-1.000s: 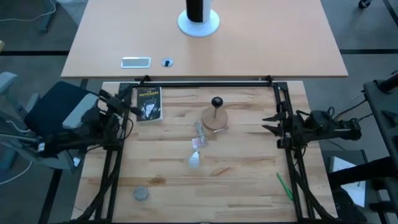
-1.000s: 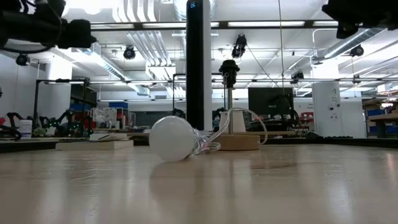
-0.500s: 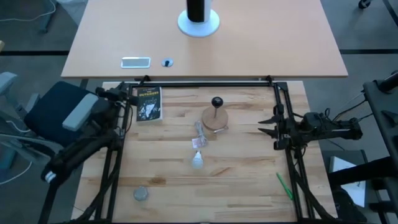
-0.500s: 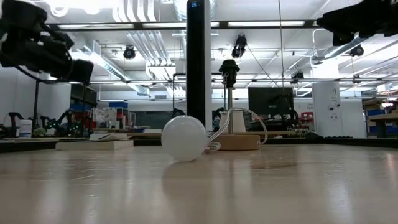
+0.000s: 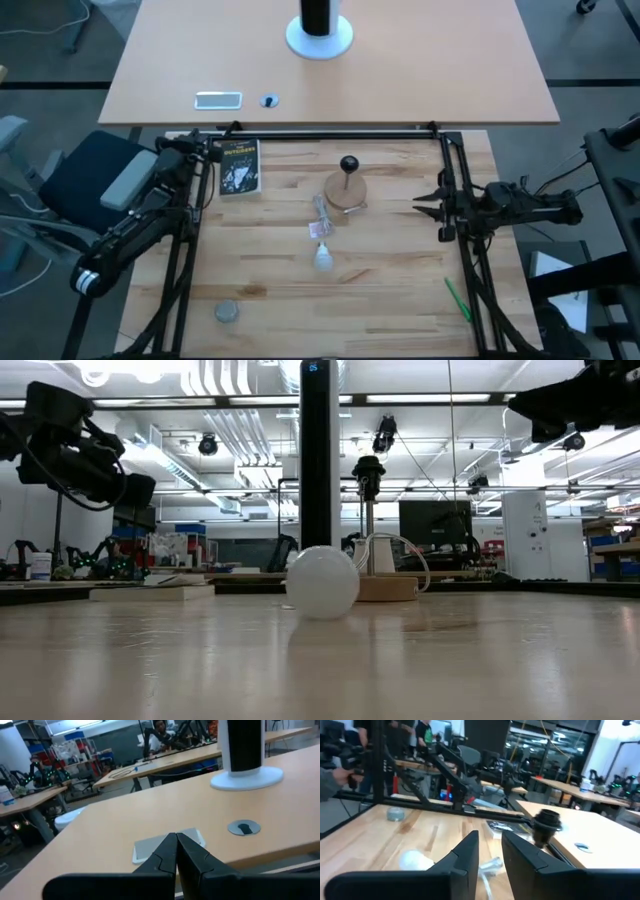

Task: Screw lightbulb
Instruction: Return to Home Position

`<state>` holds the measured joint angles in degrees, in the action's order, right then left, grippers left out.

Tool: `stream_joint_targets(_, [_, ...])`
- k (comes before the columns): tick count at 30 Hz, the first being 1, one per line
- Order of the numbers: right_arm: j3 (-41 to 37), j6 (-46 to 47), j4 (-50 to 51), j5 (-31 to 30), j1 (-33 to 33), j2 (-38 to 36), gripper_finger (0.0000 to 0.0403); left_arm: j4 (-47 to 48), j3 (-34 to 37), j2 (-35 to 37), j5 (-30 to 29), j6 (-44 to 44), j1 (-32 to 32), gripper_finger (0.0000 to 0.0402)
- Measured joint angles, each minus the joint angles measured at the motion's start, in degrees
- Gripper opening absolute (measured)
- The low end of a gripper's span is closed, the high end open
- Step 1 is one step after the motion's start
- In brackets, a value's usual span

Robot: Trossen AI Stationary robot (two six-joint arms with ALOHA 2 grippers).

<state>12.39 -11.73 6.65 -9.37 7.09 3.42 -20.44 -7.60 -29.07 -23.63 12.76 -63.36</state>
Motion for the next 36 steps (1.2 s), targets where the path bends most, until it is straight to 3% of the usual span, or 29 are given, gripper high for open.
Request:
stream_joint_targets(16, [-11.8,-13.5,-19.2,9.9,0.0,-3.3,0.0006,-0.1,0.0,0.5,-0.9,-1.3,0.3,0.0])
stream_joint_targets(19, [-11.8,-15.2,-17.0,10.9,0.0,-2.8,0.0001,-0.1,0.0,0.6,-0.9,-1.3,0.2,0.0])
stream_joint_targets(30, [-11.9,-2.0,-14.4,8.0,-0.1,-2.1,0.0002,-0.1,0.0,0.5,-0.9,-1.3,0.2,0.0])
stream_joint_targets(36, [-11.9,-0.5,-14.4,8.0,-0.1,-2.1,0.0001,-0.1,0.0,0.5,-0.9,-1.3,0.2,0.0])
